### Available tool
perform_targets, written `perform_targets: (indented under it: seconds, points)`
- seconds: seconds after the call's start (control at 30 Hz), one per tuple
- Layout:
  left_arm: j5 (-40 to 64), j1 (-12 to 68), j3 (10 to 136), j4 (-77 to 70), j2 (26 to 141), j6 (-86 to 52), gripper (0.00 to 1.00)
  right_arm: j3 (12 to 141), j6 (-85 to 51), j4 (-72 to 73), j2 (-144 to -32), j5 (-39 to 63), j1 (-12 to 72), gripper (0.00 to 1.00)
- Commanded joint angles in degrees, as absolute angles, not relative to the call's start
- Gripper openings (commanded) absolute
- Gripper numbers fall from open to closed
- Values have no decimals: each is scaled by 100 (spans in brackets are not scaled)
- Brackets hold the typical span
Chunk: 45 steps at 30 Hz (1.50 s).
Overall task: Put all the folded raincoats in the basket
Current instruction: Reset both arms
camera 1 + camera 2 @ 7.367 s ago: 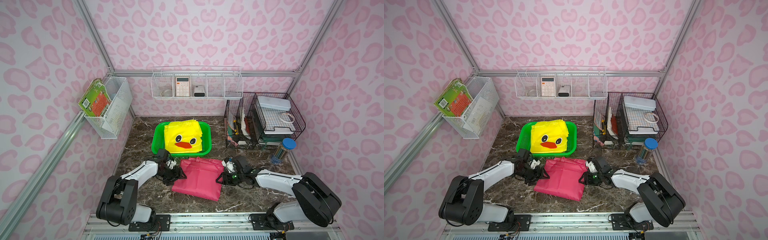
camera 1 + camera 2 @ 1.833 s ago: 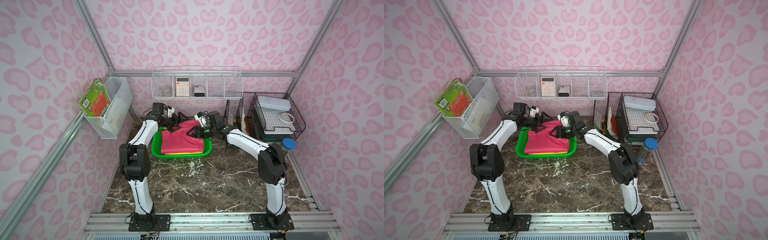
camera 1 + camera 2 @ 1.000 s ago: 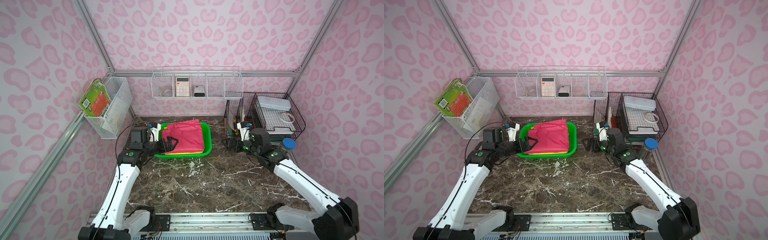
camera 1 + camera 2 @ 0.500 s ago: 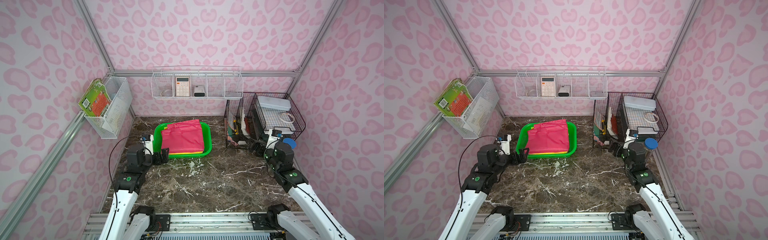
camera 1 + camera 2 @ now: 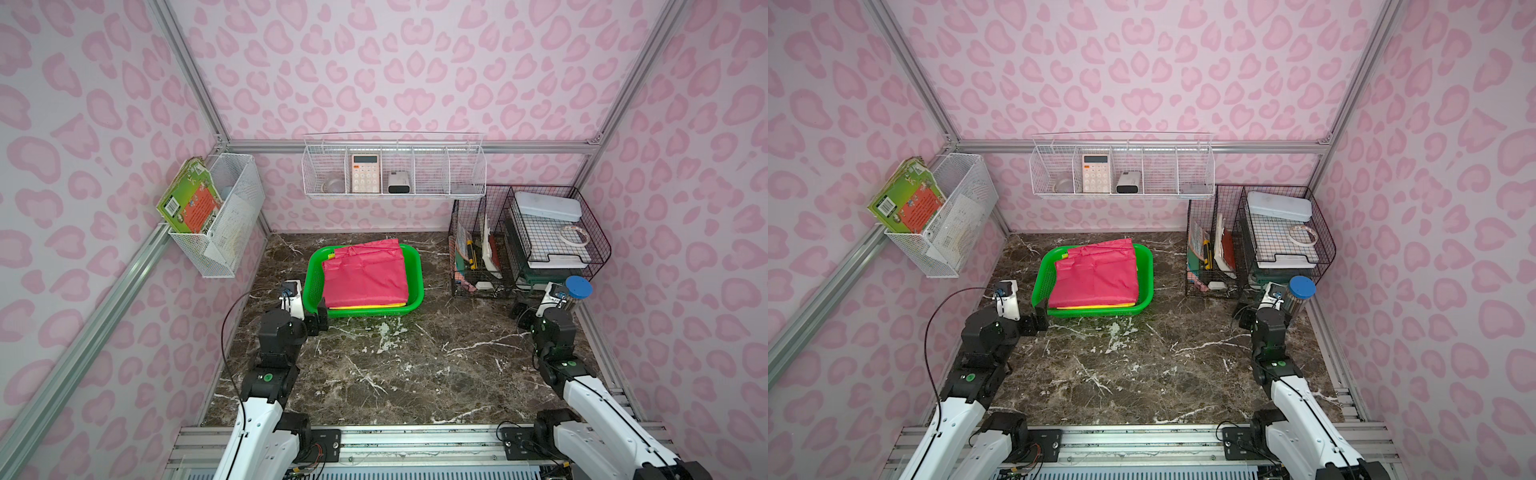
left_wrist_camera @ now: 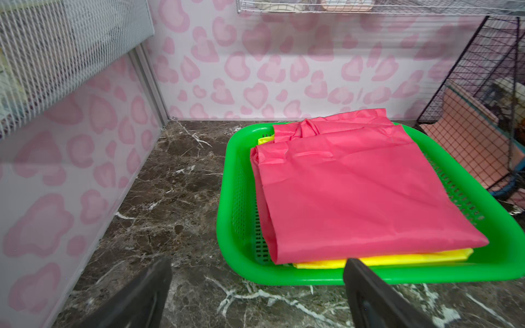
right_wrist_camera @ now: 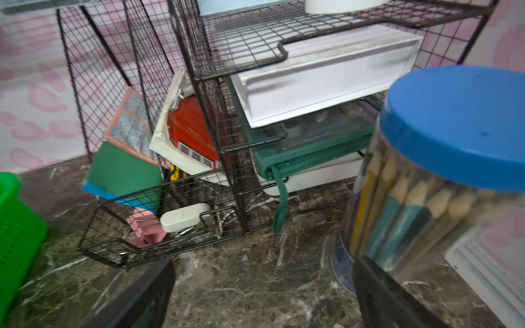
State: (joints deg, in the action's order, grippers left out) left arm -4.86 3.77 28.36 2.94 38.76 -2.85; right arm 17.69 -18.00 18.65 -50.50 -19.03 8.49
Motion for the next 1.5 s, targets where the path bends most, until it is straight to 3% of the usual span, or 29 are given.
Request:
perform_targets:
  seconds: [0.0,0.3,0.43,0.67,0.83,1.03,1.1,1.2,1.33,1.47]
  points:
    - [-783,373,2778,-412,4302,-270,99,1649,-1470,2864,-5356,-2399,793,100]
    - [-1677,278,2521,-1149,5491,-160,99,1399,-1446,3832,-6382,-2534,730,100]
    - [-1122,201,2220,-2085,5776,-210,99,1267,-1392,4287,-6482,-2544,721,100]
    - [-551,201,1977,-4305,7564,12,99,892,-1006,6263,-7388,-2656,658,100]
    - [-26,121,1549,-6275,8834,141,99,934,-859,6647,-7633,-2322,570,100]
    - [596,123,1901,-5718,8906,569,99,632,-537,7897,-8125,-2279,381,100]
    - [634,123,2132,-5326,8935,589,99,468,-373,8967,-8706,-1852,296,100]
    - [538,111,2541,-4437,8900,420,99,517,-151,9253,-9092,-1310,296,100]
    - [351,17,2703,-4065,8862,159,99,1215,-386,7561,-8901,-542,-39,100]
    - [282,174,2530,-4215,8756,312,99,1096,-299,7931,-8981,-440,-52,100]
